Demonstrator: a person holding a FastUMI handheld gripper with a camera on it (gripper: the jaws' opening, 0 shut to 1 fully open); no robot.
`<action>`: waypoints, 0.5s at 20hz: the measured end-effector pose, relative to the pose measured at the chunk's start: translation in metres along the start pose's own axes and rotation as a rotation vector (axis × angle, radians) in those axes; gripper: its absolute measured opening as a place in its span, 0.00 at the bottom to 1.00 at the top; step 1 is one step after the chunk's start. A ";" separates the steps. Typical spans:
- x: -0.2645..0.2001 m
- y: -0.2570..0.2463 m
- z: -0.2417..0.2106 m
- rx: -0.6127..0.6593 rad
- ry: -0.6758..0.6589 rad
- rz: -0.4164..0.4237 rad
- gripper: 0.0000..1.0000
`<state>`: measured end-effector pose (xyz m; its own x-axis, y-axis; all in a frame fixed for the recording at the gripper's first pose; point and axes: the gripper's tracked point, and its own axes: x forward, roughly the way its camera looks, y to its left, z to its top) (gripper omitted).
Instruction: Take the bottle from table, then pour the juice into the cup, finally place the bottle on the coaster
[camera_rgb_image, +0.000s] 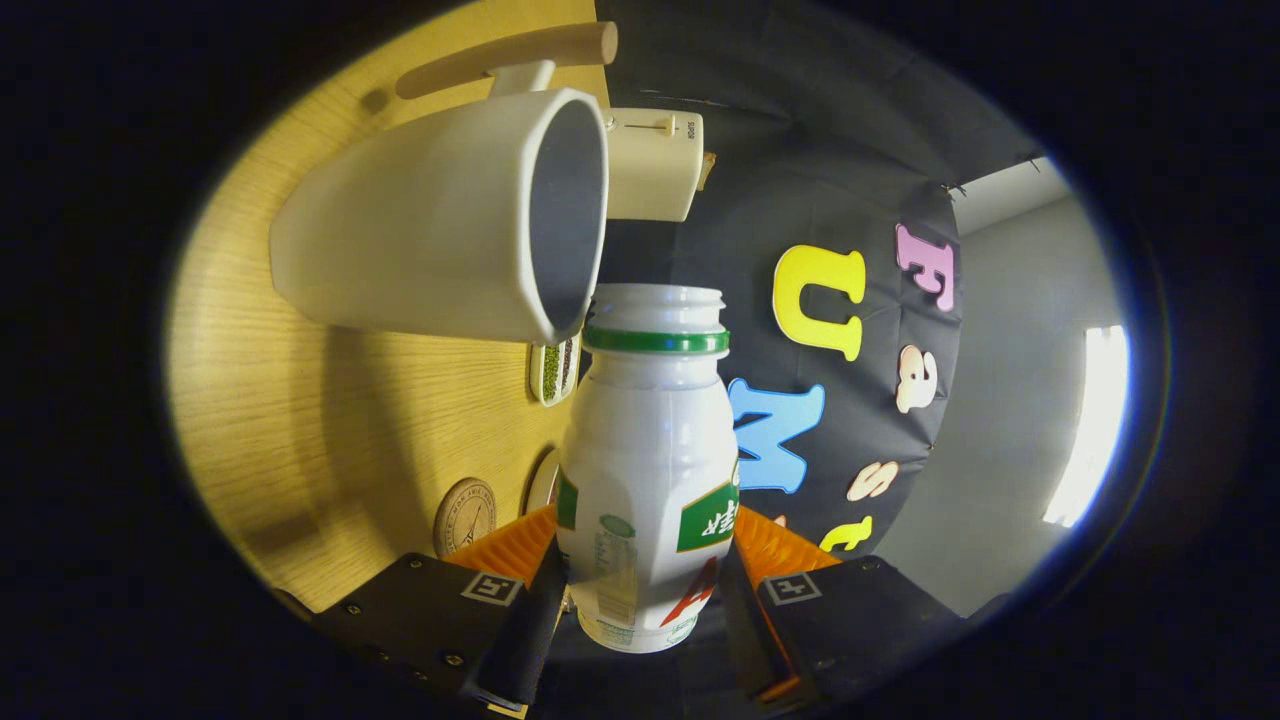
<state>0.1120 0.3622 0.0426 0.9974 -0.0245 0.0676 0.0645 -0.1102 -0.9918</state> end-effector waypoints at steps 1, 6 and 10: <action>0.000 0.001 0.000 -0.008 0.002 0.001 0.72; -0.001 -0.003 0.001 -0.046 0.005 -0.010 0.73; -0.002 -0.002 0.001 -0.070 0.007 -0.008 0.73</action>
<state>0.1100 0.3635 0.0444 0.9966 -0.0300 0.0764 0.0698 -0.1799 -0.9812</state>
